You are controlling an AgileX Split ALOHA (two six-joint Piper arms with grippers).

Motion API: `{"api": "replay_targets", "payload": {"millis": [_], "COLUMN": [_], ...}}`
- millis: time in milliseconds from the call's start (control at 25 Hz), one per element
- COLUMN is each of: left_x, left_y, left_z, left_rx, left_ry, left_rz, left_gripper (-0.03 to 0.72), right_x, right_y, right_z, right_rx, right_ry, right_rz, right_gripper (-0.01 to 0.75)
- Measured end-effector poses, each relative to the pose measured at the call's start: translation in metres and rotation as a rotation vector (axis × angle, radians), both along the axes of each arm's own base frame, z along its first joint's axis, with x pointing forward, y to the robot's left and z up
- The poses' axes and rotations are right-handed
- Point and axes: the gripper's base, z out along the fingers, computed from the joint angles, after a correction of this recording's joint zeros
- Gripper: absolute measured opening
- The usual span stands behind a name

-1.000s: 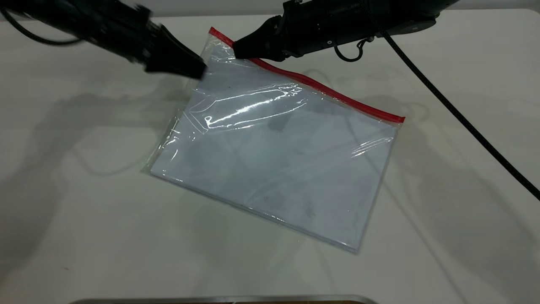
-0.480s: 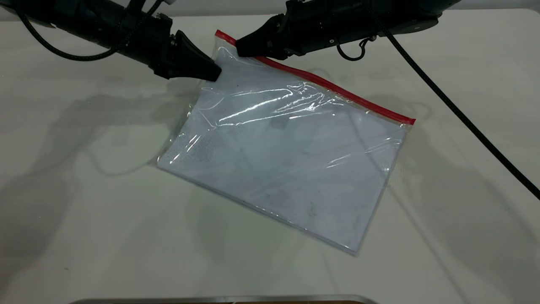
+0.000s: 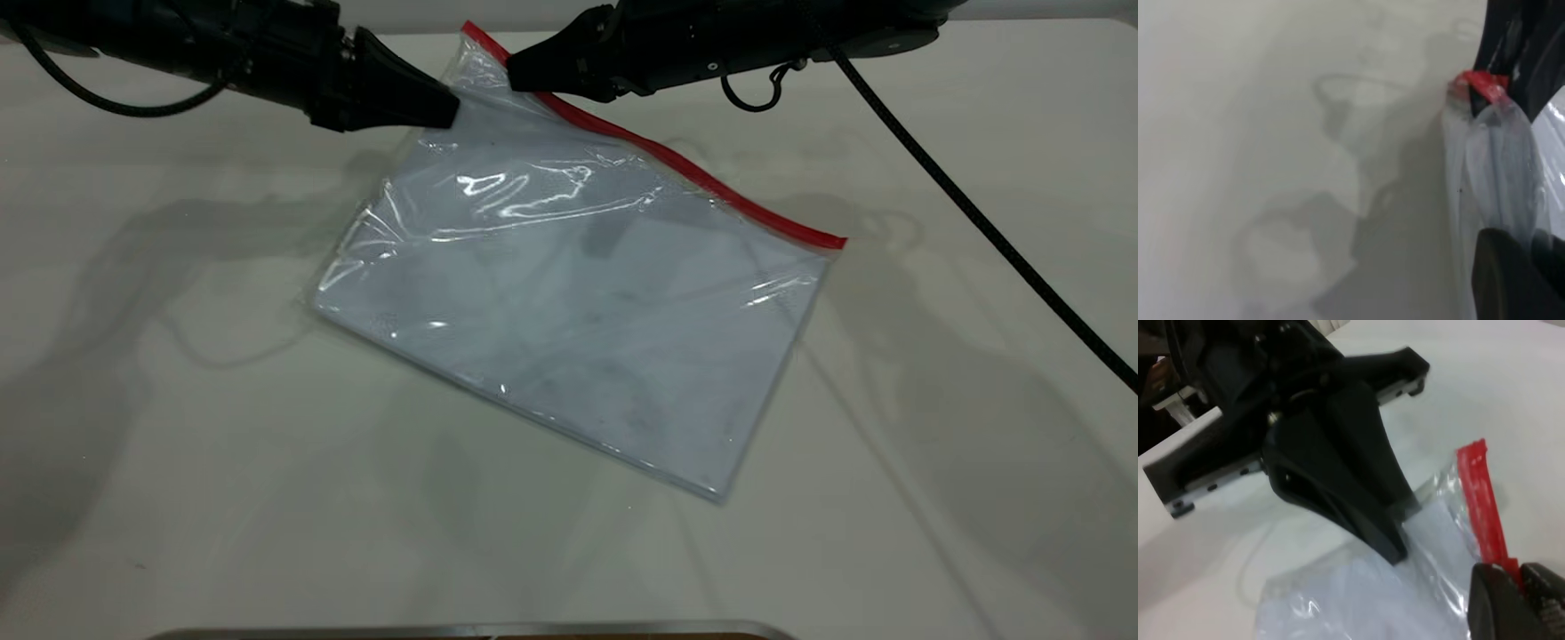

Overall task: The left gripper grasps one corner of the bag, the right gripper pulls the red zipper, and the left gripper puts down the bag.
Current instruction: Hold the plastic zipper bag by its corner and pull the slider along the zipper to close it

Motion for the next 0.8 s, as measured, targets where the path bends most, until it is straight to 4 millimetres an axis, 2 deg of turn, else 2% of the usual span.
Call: {"api": "replay_targets", "payload": {"millis": [360, 800], "left_x": [0.005, 0.010], "left_y": [0.017, 0.017], "left_z": [0.030, 0.060], "left_rx": [-0.086, -0.144], "left_ry": [-0.038, -0.099], "left_rz": [0.026, 0.063], "left_gripper": [0.046, 0.046], "right_x": [0.002, 0.006], "right_y": [-0.005, -0.015], "right_z": [0.002, -0.002], "right_rx": [-0.034, -0.102], "right_ry": [-0.020, -0.039], "right_rz": [0.014, 0.010], "right_gripper": [0.059, 0.065]}}
